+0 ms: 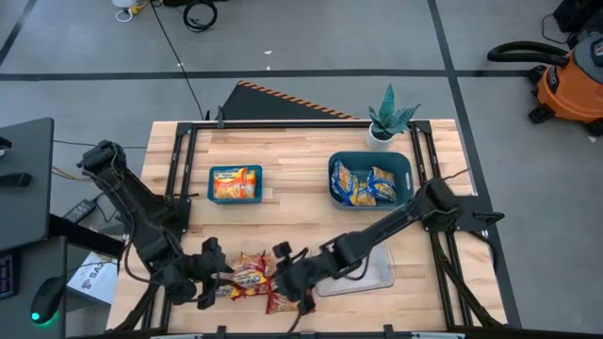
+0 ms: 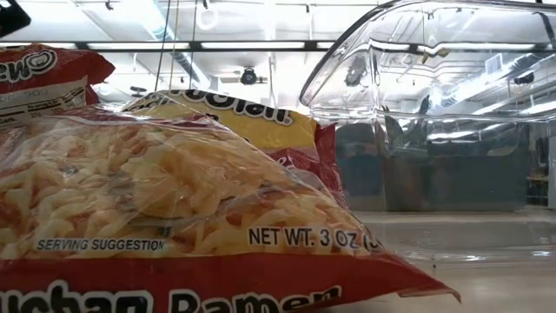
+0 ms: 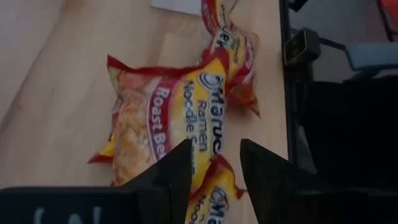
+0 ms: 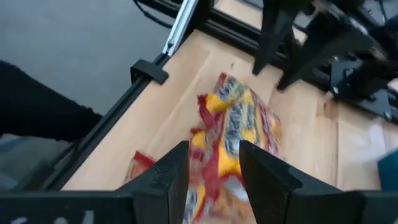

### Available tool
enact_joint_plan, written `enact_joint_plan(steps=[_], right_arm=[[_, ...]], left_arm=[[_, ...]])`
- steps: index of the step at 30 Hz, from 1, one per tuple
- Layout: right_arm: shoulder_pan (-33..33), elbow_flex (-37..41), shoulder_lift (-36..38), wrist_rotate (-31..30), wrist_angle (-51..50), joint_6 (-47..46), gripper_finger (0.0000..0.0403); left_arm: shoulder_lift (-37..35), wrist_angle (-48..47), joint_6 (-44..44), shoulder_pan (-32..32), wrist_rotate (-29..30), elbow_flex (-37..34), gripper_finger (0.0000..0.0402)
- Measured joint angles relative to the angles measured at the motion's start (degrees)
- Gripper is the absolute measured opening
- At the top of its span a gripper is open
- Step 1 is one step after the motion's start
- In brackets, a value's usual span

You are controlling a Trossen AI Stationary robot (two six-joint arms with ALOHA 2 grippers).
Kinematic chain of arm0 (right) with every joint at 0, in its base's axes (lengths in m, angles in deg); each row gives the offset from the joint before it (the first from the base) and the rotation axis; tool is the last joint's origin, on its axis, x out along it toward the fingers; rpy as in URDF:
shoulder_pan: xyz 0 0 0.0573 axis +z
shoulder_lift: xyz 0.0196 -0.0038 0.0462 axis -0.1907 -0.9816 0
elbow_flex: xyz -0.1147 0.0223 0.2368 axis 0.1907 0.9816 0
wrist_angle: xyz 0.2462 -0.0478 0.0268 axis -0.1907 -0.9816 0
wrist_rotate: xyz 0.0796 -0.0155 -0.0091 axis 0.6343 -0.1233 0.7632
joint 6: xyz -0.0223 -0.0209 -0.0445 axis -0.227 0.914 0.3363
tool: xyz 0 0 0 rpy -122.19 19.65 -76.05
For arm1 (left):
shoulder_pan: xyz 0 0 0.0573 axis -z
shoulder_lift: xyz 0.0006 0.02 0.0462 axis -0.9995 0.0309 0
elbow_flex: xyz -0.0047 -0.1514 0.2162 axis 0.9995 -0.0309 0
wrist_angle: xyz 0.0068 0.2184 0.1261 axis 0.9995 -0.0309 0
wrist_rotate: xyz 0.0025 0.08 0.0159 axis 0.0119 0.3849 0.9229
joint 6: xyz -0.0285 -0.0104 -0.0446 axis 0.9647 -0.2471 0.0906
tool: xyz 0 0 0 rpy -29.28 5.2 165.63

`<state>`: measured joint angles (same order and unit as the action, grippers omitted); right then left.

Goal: Sort Maruchan noodles
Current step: Put the red noodle pack into the transparent bin

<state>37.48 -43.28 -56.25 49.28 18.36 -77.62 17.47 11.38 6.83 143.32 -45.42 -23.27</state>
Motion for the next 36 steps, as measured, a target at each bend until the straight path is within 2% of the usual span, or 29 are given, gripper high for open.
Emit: enact_joint_plan(steps=[4,13,24,29,36], right_arm=[[0.02,-5.63,-5.04,-2.96,-3.24,2.64,0.0150],[-0.09,-7.42,-11.11,-10.01,-3.26,5.86,0.0156],[1.09,-7.42,-11.05,-8.48,-3.39,5.71,0.0156],[2.16,-7.49,-11.94,-10.74,-3.31,9.61,0.0156],[0.28,-6.83,-12.12,-13.13,-3.75,9.53,0.0156]], left_arm=[[0.04,-1.68,2.85,1.20,0.17,-0.79,0.0142],[0.04,-3.64,6.64,3.14,0.81,-0.82,0.0141],[0.04,-4.54,7.18,3.10,2.83,-0.86,0.0141],[0.04,-4.80,7.15,3.10,2.98,-0.86,0.0141],[0.04,-4.80,7.16,3.10,4.17,-0.86,0.0141]])
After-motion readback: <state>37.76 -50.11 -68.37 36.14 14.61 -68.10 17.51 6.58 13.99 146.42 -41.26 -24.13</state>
